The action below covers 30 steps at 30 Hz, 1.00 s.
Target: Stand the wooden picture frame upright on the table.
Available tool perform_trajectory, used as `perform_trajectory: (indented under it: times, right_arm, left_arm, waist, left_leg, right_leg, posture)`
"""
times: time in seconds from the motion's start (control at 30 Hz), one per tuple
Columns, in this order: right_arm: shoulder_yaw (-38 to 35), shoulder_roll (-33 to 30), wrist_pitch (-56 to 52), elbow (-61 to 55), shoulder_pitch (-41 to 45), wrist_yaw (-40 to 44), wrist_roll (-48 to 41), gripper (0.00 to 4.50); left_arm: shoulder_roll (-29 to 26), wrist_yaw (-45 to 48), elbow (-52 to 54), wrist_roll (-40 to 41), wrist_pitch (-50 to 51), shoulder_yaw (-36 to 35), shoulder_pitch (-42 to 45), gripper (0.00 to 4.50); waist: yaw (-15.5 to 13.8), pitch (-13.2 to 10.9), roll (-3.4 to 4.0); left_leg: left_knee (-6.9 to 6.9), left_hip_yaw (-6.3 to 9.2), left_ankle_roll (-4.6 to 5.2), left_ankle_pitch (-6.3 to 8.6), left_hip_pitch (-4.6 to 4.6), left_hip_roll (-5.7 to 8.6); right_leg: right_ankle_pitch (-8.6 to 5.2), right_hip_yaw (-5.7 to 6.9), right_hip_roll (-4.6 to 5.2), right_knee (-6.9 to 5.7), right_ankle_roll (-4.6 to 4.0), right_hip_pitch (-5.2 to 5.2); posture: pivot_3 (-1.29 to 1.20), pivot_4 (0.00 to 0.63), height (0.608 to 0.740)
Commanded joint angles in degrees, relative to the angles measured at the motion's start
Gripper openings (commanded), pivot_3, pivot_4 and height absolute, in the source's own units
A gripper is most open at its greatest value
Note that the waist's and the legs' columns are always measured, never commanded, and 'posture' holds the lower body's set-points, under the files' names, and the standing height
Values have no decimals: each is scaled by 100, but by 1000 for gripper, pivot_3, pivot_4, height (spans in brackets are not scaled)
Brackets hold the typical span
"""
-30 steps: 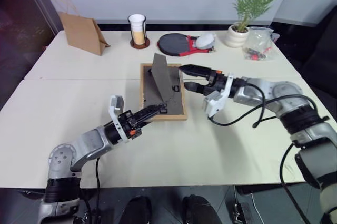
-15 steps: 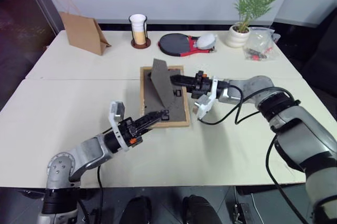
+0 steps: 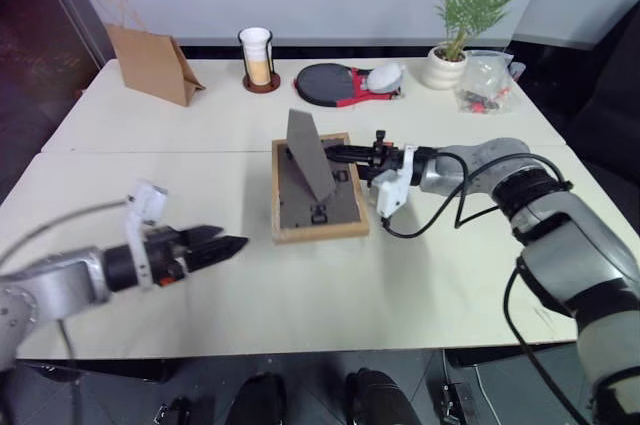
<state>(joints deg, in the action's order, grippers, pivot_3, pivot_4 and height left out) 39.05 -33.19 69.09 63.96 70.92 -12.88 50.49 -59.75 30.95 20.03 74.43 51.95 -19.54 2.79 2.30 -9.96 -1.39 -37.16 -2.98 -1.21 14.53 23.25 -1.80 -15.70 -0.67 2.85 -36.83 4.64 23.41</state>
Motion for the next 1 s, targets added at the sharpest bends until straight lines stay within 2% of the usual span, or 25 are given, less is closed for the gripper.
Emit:
perform_trajectory:
  times: [0.03, 0.07, 0.1, 0.17, 0.3, 0.43, 0.77, 0.83, 1.0]
  right_arm:
    - [-1283, 517, -830, 347, -349, 4531, -3481, 1109]
    - [-1641, 653, -1843, -3, -544, 6036, -4427, 1109]
    - [-1939, 771, -2733, -240, -656, 7196, -5097, 1109]
    - [-2389, 942, -4492, -491, -708, 8815, -5921, 1109]
    - [-2661, 1041, -6572, -604, -585, 10040, -6296, 1109]
    - [-2799, 1282, -7630, 60, -329, 10443, -6192, 1109]
    - [-2850, 1747, -7612, 705, -608, 10131, -5600, 1109]
    - [-2881, 1691, -7616, 708, -669, 10140, -5537, 2163]
    - [-2901, 1168, -7411, 405, -928, 10145, -5323, 4411]
  left_arm:
    - [-190, 859, -455, -1247, -967, -122, 591, 4500]
    - [-172, 935, -541, -1406, -1043, -54, 778, 4500]
    - [-160, 1029, -577, -1587, -1137, 28, 911, 4500]
    - [-83, 1188, -626, -1863, -1245, 160, 1094, 4500]
    - [110, 1351, -579, -2294, -1319, 428, 1262, 4500]
    - [234, 1492, -332, -2594, -1297, 715, 1273, 4500]
    - [469, 1435, -154, -2736, -1049, 635, 1372, 4500]
    - [480, 1463, -69, -2713, -980, 634, 1335, 4500]
    - [470, 1666, 76, -2661, -885, 552, 1189, 4500]
  waist:
    - [17, -1, -4]
    - [23, -1, -4]
    - [22, -1, -3]
    - [16, -6, 5]
    - [9, -16, 21]
    - [38, -16, 22]
    - [22, -16, 21]
    - [24, -16, 21]
    - [22, -16, 21]
  left_leg:
    - [0, 4, 1, 0, -6, -4]
    - [1, 14, 2, 1, -20, -18]
    - [0, 14, 4, 2, -23, -23]
    - [0, 15, 7, 4, -23, -24]
    - [8, 18, 6, 4, -1, -24]
    - [12, 6, 5, 4, 10, -23]
    - [12, -4, 3, 4, 29, -8]
    - [12, -4, 3, 4, 28, -7]
    - [11, -4, 3, 4, 28, -7]
  right_leg:
    - [1, 2, 1, 0, -1, -8]
    - [10, 3, 2, 0, 14, -26]
    - [10, 3, 6, -3, 15, -28]
    - [11, 1, 15, -15, 17, -27]
    - [11, 12, 37, -22, 16, 7]
    - [10, 4, 39, -31, 15, 33]
    - [10, -3, 58, -38, 15, 59]
    - [11, -3, 58, -39, 15, 59]
    - [11, -3, 57, -40, 15, 59]
  posture:
    - [0, 150, 740]
    - [0, 150, 740]
    - [0, 150, 740]
    - [0, 150, 740]
    - [0, 150, 740]
    - [0, 150, 740]
    - [0, 150, 740]
    - [0, 150, 740]
    - [0, 150, 740]
